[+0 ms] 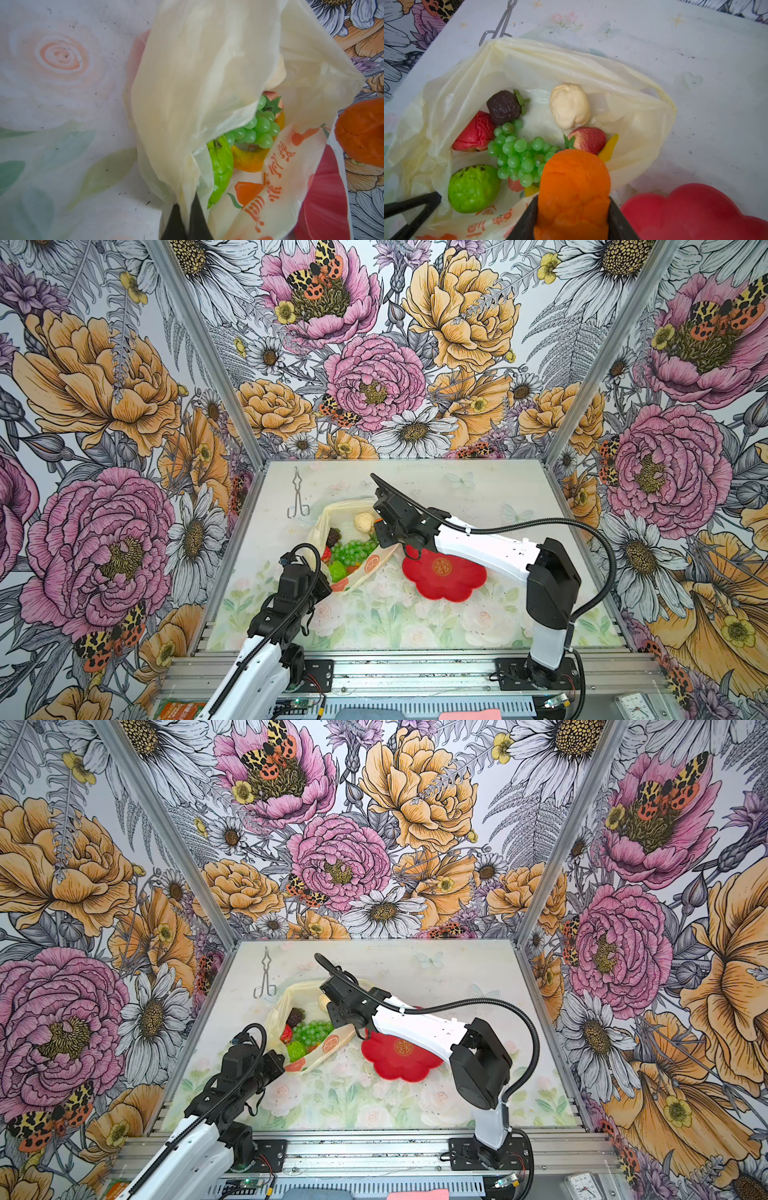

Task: Take the fake fruits out of the plastic bag
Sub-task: 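Lift the orange out and carry it over the red plate, then lower the orange onto the red plate and open the right gripper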

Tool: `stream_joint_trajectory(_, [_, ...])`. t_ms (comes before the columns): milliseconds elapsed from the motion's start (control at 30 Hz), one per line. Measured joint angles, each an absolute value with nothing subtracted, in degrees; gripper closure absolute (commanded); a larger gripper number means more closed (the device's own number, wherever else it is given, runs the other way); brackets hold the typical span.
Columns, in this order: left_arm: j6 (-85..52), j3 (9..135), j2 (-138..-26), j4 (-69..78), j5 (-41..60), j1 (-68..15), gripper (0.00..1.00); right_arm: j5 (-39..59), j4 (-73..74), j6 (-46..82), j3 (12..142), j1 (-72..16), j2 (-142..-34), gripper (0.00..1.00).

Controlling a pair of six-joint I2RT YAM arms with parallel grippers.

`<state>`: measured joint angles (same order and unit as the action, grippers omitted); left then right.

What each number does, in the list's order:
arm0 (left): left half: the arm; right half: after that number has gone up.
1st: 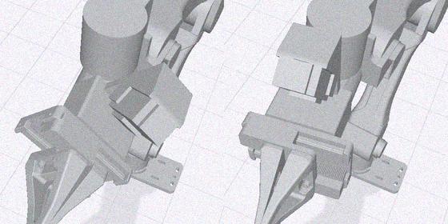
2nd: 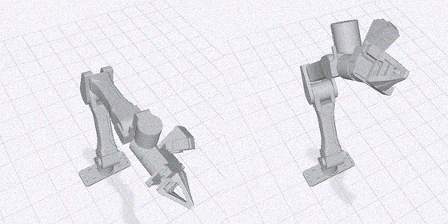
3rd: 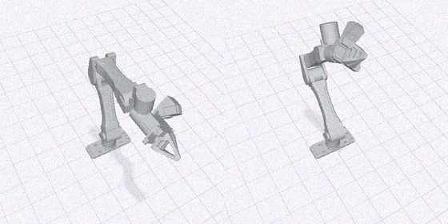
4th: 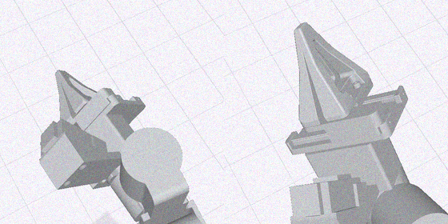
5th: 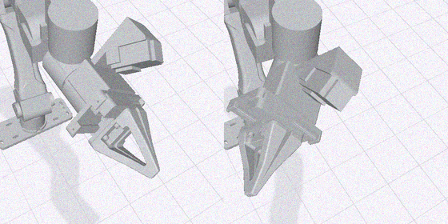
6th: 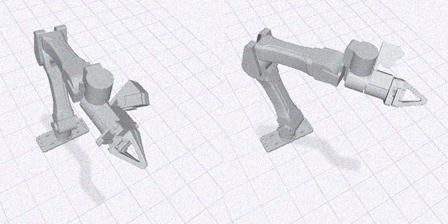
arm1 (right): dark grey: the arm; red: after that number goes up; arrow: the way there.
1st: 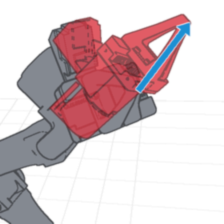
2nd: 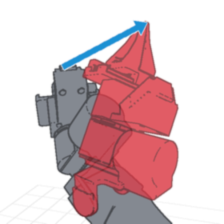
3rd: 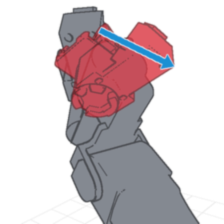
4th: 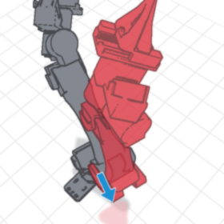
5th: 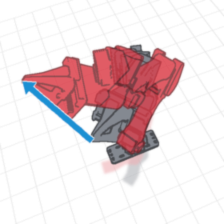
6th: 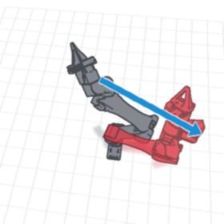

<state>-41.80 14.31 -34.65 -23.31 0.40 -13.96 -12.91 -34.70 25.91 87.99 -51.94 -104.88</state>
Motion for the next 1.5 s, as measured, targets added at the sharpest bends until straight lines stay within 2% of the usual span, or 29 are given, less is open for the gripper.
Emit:
stream_joint_trajectory(267, [-37.0,17.8,-41.5,-18.1,2.0,-13.8,1.0,-22.0,-37.6,24.3,73.6,-52.1,-93.1,0.55])
stream_joint_trajectory(567, [-37.3,17.8,-41.8,-17.2,2.2,-15.3,1.0,-27.9,-42.0,24.5,65.6,-52.1,-90.8,0.55])
stream_joint_trajectory(833, [-38.2,17.7,-40.6,-17.3,2.2,-16.3,1.0,-33.2,-44.0,24.4,64.6,-51.8,-91.4,0.54])
stream_joint_trajectory(1500, [-38.6,17.3,-40.2,-17.3,2.2,-16.3,1.0,-41.5,-45.0,22.3,64.8,-48.5,-104.8,0.52])
